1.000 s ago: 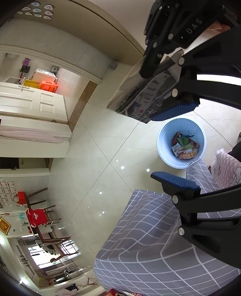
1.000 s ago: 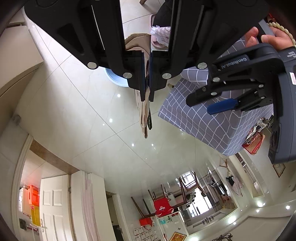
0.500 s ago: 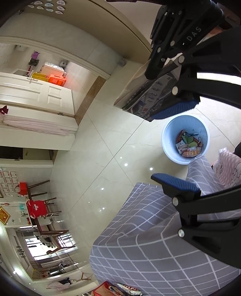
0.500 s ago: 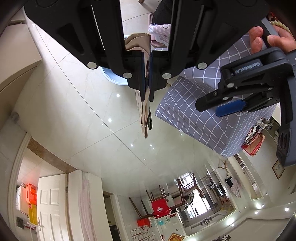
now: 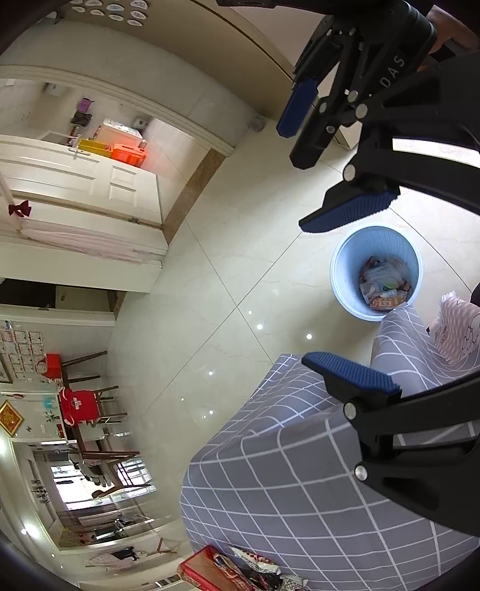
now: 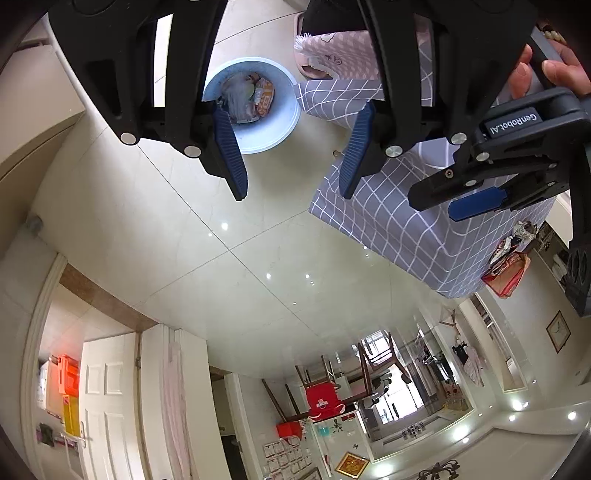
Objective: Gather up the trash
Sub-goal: 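Carry both items over the blue bucket and open both tools, then move both tools back over the remaining wrappers on the table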
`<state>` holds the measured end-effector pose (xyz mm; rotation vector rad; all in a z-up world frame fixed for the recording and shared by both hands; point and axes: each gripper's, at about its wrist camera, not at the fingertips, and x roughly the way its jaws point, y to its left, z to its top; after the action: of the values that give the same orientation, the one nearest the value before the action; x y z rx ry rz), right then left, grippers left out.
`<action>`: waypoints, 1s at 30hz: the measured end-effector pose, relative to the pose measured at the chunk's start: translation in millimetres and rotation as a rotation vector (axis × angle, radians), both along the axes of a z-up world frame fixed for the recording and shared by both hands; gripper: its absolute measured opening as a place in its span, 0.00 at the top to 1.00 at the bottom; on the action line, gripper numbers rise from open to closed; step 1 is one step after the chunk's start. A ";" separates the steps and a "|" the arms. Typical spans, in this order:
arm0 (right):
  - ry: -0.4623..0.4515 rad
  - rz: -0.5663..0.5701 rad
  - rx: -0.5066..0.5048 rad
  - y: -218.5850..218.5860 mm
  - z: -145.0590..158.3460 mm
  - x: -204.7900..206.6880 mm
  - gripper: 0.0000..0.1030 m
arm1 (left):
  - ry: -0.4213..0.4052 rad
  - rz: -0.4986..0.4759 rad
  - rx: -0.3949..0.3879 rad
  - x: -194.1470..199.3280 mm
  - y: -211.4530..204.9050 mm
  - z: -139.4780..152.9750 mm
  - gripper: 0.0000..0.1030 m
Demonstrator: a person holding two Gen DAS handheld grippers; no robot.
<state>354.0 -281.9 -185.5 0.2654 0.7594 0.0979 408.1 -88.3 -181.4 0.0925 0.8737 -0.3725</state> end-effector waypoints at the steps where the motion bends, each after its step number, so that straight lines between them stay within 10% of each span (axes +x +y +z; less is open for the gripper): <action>1: -0.003 0.004 0.000 2.6 2.4 -0.8 0.49 | -0.003 0.002 -0.001 -0.2 2.8 1.7 0.36; 16: -0.069 0.146 -0.004 94.9 47.7 10.6 0.49 | -0.087 0.117 -0.014 -10.6 98.5 39.4 0.34; 30: -0.053 0.361 -0.014 251.4 58.7 73.2 0.50 | -0.084 0.518 -0.081 19.1 312.3 47.3 0.33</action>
<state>427.2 -30.5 -126.8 0.1095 0.7487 0.4392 427.2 223.9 -134.1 -0.1908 0.7658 0.0808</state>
